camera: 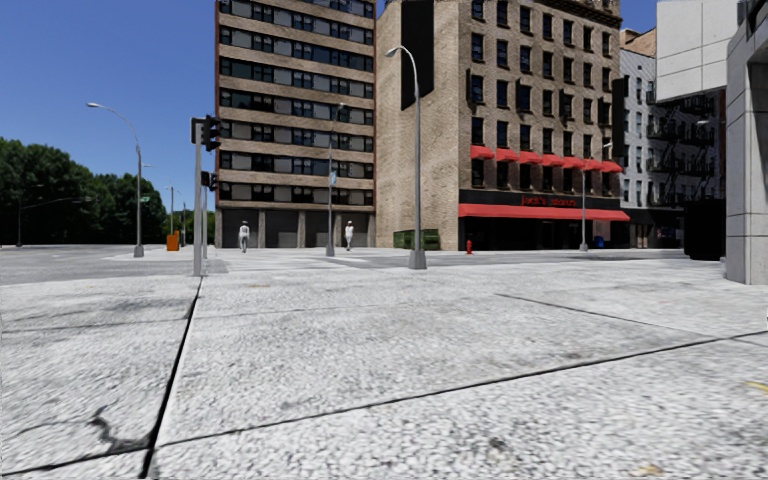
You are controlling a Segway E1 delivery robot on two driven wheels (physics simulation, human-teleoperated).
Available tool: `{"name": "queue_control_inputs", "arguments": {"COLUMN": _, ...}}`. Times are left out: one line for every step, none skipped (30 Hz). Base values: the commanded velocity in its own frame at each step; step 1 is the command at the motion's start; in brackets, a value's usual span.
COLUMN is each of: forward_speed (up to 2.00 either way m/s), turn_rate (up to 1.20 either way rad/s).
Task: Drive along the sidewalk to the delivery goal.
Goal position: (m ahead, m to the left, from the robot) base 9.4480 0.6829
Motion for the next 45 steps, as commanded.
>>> {"name": "queue_control_inputs", "arguments": {"forward_speed": 2.00, "turn_rate": -0.39}}
{"name": "queue_control_inputs", "arguments": {"forward_speed": 2.00, "turn_rate": -0.39}}
{"name": "queue_control_inputs", "arguments": {"forward_speed": 2.00, "turn_rate": -0.39}}
{"name": "queue_control_inputs", "arguments": {"forward_speed": 2.00, "turn_rate": -0.39}}
{"name": "queue_control_inputs", "arguments": {"forward_speed": 2.00, "turn_rate": -0.39}}
{"name": "queue_control_inputs", "arguments": {"forward_speed": 2.00, "turn_rate": -0.39}}
{"name": "queue_control_inputs", "arguments": {"forward_speed": 2.00, "turn_rate": -0.39}}
{"name": "queue_control_inputs", "arguments": {"forward_speed": 2.00, "turn_rate": -0.39}}
{"name": "queue_control_inputs", "arguments": {"forward_speed": 2.00, "turn_rate": -0.39}}
{"name": "queue_control_inputs", "arguments": {"forward_speed": 2.00, "turn_rate": -0.39}}
{"name": "queue_control_inputs", "arguments": {"forward_speed": 2.00, "turn_rate": -0.37}}
{"name": "queue_control_inputs", "arguments": {"forward_speed": 2.00, "turn_rate": -0.01}}
{"name": "queue_control_inputs", "arguments": {"forward_speed": 2.00, "turn_rate": 0.00}}
{"name": "queue_control_inputs", "arguments": {"forward_speed": 2.00, "turn_rate": 0.00}}
{"name": "queue_control_inputs", "arguments": {"forward_speed": 2.00, "turn_rate": 0.00}}
{"name": "queue_control_inputs", "arguments": {"forward_speed": 2.00, "turn_rate": 0.00}}
{"name": "queue_control_inputs", "arguments": {"forward_speed": 2.00, "turn_rate": 0.00}}
{"name": "queue_control_inputs", "arguments": {"forward_speed": 2.00, "turn_rate": 0.00}}
{"name": "queue_control_inputs", "arguments": {"forward_speed": 2.00, "turn_rate": 0.00}}
{"name": "queue_control_inputs", "arguments": {"forward_speed": 2.00, "turn_rate": 0.00}}
{"name": "queue_control_inputs", "arguments": {"forward_speed": 2.00, "turn_rate": 0.00}}
{"name": "queue_control_inputs", "arguments": {"forward_speed": 2.00, "turn_rate": 0.00}}
{"name": "queue_control_inputs", "arguments": {"forward_speed": 2.00, "turn_rate": 0.00}}
{"name": "queue_control_inputs", "arguments": {"forward_speed": 2.00, "turn_rate": 0.00}}
{"name": "queue_control_inputs", "arguments": {"forward_speed": 2.00, "turn_rate": 0.00}}
{"name": "queue_control_inputs", "arguments": {"forward_speed": 2.00, "turn_rate": 0.00}}
{"name": "queue_control_inputs", "arguments": {"forward_speed": 2.00, "turn_rate": 0.00}}
{"name": "queue_control_inputs", "arguments": {"forward_speed": 2.00, "turn_rate": 0.00}}
{"name": "queue_control_inputs", "arguments": {"forward_speed": 2.00, "turn_rate": 0.00}}
{"name": "queue_control_inputs", "arguments": {"forward_speed": 2.00, "turn_rate": 0.00}}
{"name": "queue_control_inputs", "arguments": {"forward_speed": 2.00, "turn_rate": 0.00}}
{"name": "queue_control_inputs", "arguments": {"forward_speed": 2.00, "turn_rate": 0.00}}
{"name": "queue_control_inputs", "arguments": {"forward_speed": 2.00, "turn_rate": 0.00}}
{"name": "queue_control_inputs", "arguments": {"forward_speed": 2.00, "turn_rate": 0.00}}
{"name": "queue_control_inputs", "arguments": {"forward_speed": 2.00, "turn_rate": 0.00}}
{"name": "queue_control_inputs", "arguments": {"forward_speed": 2.00, "turn_rate": 0.00}}
{"name": "queue_control_inputs", "arguments": {"forward_speed": 2.00, "turn_rate": 0.00}}
{"name": "queue_control_inputs", "arguments": {"forward_speed": 2.00, "turn_rate": 0.00}}
{"name": "queue_control_inputs", "arguments": {"forward_speed": 2.00, "turn_rate": 0.00}}
{"name": "queue_control_inputs", "arguments": {"forward_speed": 2.00, "turn_rate": 0.00}}
{"name": "queue_control_inputs", "arguments": {"forward_speed": 2.00, "turn_rate": 0.00}}
{"name": "queue_control_inputs", "arguments": {"forward_speed": 2.00, "turn_rate": 0.00}}
{"name": "queue_control_inputs", "arguments": {"forward_speed": 2.00, "turn_rate": 0.00}}
{"name": "queue_control_inputs", "arguments": {"forward_speed": 2.00, "turn_rate": 0.00}}
{"name": "queue_control_inputs", "arguments": {"forward_speed": 2.00, "turn_rate": 0.00}}
